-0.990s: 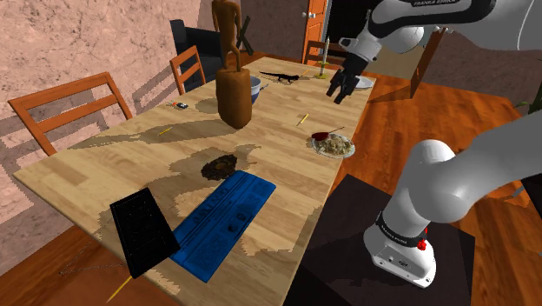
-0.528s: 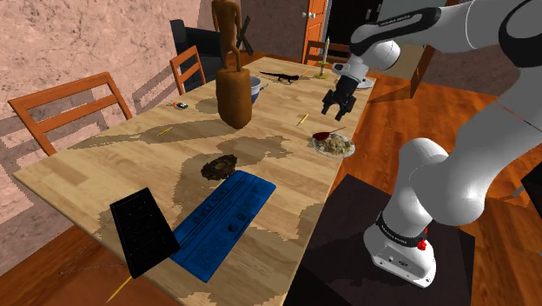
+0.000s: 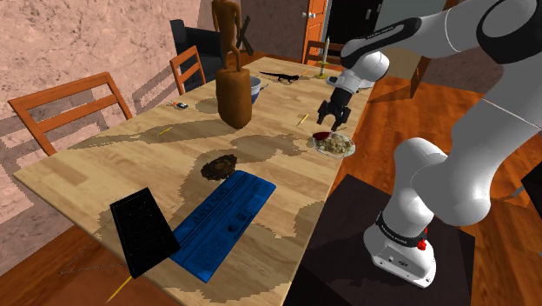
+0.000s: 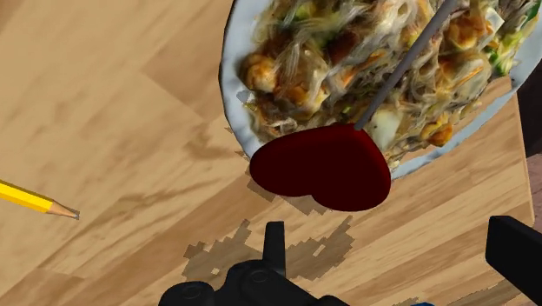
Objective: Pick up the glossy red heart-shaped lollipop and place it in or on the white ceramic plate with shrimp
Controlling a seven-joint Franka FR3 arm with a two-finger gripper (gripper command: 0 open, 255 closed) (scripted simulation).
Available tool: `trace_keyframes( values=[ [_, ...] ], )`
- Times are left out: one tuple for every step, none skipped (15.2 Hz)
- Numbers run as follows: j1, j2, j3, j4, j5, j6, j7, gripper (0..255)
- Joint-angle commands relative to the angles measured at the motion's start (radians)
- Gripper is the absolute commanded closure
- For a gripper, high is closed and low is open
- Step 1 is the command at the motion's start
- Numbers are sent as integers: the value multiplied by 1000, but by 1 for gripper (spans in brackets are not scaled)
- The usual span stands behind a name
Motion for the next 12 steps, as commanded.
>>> trace_keyframes(
  values=[
    [7,2,-3,-18,5,21,-3,0],
    [7,2,-3,-18,5,21,-3,0],
    [7,2,-3,-18,5,21,-3,0],
    [7,2,-3,-18,5,21,-3,0],
    [7,2,-3,-18,5,21,-3,0],
    [7,2,-3,-18,5,21,-3,0],
    [7,2,-3,-18,5,21,-3,0],
    [7,3,-4,-18,5,21,-3,0],
    [7,3,-4,-18,5,21,-3,255],
    [7,3,-4,-18,5,21,-3,255],
    [7,3,-4,-18,5,21,-3,255],
    [7,3,-4,-18,5,21,-3,255]
  ],
)
